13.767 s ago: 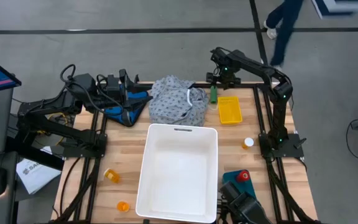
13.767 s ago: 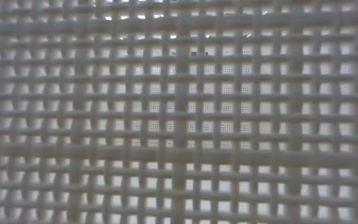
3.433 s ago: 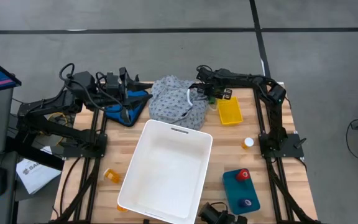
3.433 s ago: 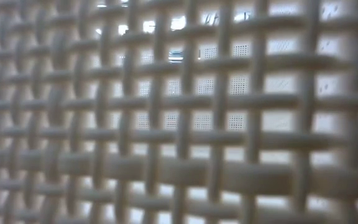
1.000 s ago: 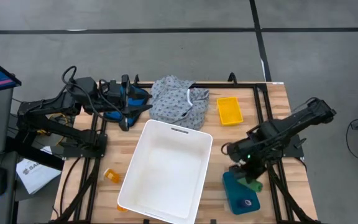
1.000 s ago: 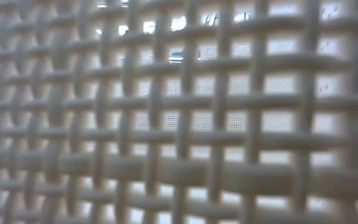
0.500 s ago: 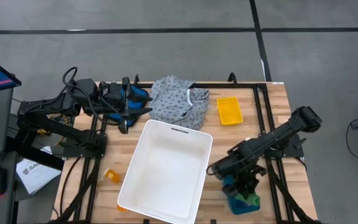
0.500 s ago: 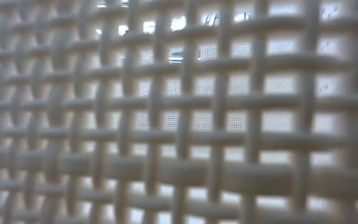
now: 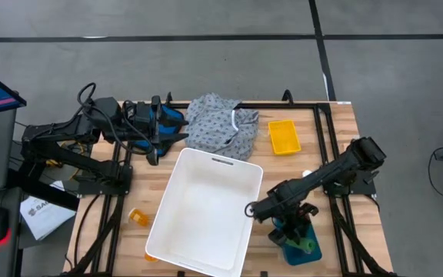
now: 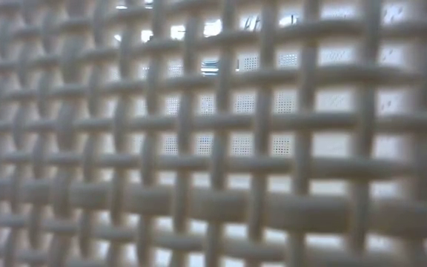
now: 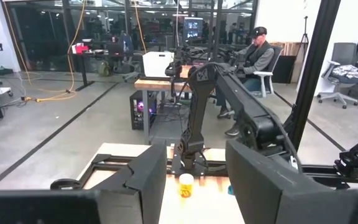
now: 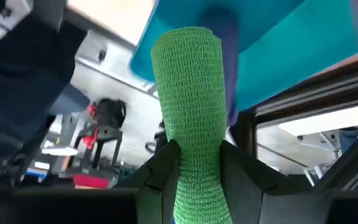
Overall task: Pick & place medical supplies in basket/bin
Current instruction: Put the green bandage into the blue bin
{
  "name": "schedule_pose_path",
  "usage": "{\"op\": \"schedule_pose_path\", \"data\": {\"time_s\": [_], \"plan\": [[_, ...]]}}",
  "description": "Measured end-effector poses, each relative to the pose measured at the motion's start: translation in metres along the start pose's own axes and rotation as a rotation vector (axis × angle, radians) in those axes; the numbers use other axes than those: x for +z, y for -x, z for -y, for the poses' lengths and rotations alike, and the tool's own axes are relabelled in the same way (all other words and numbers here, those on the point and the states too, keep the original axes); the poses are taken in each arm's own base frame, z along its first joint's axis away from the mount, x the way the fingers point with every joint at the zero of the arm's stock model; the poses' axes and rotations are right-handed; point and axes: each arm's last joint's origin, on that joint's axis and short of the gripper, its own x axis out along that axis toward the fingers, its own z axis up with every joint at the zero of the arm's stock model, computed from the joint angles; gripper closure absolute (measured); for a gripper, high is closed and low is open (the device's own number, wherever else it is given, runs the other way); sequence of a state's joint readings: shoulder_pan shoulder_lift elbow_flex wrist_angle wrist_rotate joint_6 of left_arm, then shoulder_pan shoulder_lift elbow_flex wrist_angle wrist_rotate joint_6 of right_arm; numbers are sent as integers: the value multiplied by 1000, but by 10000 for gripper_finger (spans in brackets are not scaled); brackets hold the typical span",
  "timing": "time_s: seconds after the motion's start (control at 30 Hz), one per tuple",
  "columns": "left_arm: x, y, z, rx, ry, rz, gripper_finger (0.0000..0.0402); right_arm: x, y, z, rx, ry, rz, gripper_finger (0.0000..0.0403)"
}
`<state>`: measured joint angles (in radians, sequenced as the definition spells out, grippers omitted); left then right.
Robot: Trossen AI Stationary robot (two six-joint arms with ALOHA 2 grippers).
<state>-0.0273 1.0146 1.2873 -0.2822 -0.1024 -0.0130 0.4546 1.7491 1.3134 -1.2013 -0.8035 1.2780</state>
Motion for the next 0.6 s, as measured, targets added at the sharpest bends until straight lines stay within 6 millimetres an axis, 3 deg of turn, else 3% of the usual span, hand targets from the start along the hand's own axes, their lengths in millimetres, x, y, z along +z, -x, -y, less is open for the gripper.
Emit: {"op": "schedule_pose_path", "data": {"time_s": [0.6], "plan": [[0,0,0,0,7,-2,247,11,9,7,25,16,14,301]]}}
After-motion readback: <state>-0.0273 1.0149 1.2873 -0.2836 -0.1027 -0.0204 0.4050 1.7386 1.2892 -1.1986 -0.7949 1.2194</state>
